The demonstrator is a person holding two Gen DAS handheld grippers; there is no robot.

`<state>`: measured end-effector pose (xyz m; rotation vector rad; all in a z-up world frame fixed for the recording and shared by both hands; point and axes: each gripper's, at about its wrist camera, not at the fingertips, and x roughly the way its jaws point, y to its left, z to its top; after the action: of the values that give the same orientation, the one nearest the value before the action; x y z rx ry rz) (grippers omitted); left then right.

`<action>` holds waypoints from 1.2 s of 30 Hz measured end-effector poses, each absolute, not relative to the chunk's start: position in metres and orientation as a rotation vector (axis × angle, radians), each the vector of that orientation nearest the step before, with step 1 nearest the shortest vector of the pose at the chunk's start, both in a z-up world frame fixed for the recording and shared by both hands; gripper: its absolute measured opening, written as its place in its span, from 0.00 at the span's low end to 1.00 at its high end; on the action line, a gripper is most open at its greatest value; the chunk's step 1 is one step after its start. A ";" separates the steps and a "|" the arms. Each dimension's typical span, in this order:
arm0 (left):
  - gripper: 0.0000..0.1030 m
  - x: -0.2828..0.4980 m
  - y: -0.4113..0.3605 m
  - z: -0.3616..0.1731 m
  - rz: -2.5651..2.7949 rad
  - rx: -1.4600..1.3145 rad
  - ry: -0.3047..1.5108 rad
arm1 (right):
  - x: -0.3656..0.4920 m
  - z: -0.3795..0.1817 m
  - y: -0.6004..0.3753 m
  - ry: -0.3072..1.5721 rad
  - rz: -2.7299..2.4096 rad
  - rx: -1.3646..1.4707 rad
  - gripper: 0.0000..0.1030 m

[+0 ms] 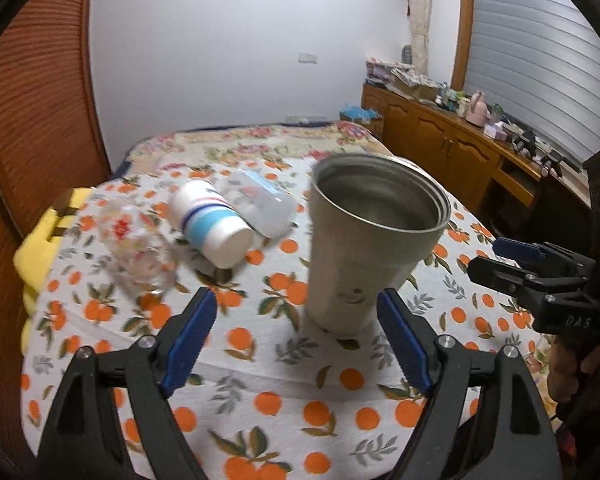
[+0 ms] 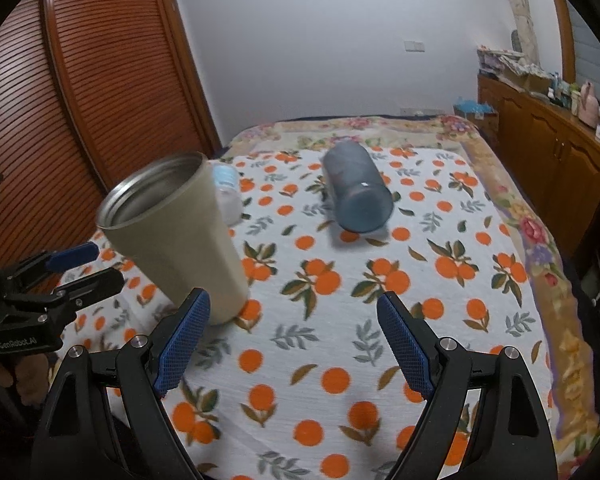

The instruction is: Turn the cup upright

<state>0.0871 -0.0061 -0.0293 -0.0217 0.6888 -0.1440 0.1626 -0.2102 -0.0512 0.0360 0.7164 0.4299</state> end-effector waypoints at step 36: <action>0.94 0.034 0.003 -0.006 -0.039 -0.010 0.513 | 0.108 -0.025 -0.194 0.461 0.319 0.029 1.00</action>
<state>0.0344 0.0032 -0.0055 -0.0097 0.5131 -0.0393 0.1076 -0.1941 -0.0249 0.0291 0.4605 0.3188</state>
